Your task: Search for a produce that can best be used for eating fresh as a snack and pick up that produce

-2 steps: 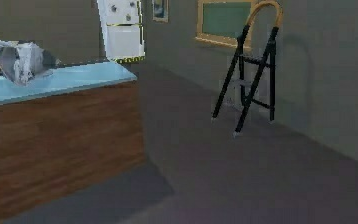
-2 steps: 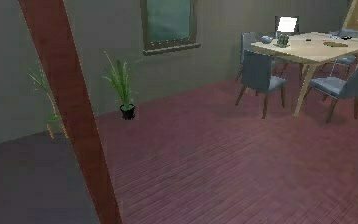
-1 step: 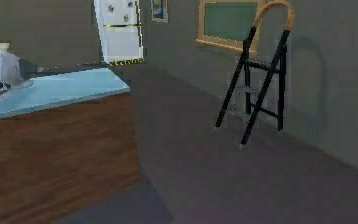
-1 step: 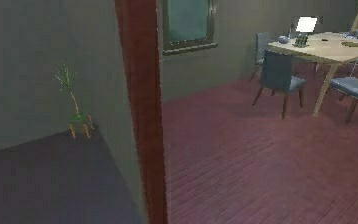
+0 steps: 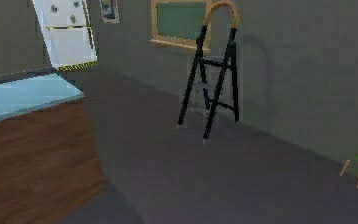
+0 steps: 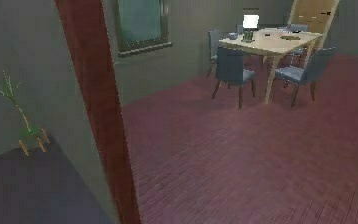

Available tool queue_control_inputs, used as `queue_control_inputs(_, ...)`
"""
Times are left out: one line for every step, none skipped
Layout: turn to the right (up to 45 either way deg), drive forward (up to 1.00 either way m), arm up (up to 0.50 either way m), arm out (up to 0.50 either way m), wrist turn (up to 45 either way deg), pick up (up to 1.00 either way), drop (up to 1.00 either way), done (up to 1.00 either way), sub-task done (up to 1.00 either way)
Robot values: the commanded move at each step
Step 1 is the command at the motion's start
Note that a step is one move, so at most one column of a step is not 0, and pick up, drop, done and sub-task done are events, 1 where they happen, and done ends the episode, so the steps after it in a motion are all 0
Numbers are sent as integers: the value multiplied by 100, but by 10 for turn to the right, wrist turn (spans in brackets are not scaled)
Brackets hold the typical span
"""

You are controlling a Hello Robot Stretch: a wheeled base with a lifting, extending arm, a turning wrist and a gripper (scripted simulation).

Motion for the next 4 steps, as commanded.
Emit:
queue_control_inputs(0,100,0,0,0,0,0,0,0)
queue_control_inputs(0,45,0,0,0,0,0,0,0)
queue_control_inputs(-420,0,0,0,0,0,0,0,0)
queue_control_inputs(0,100,0,0,0,0,0,0,0)
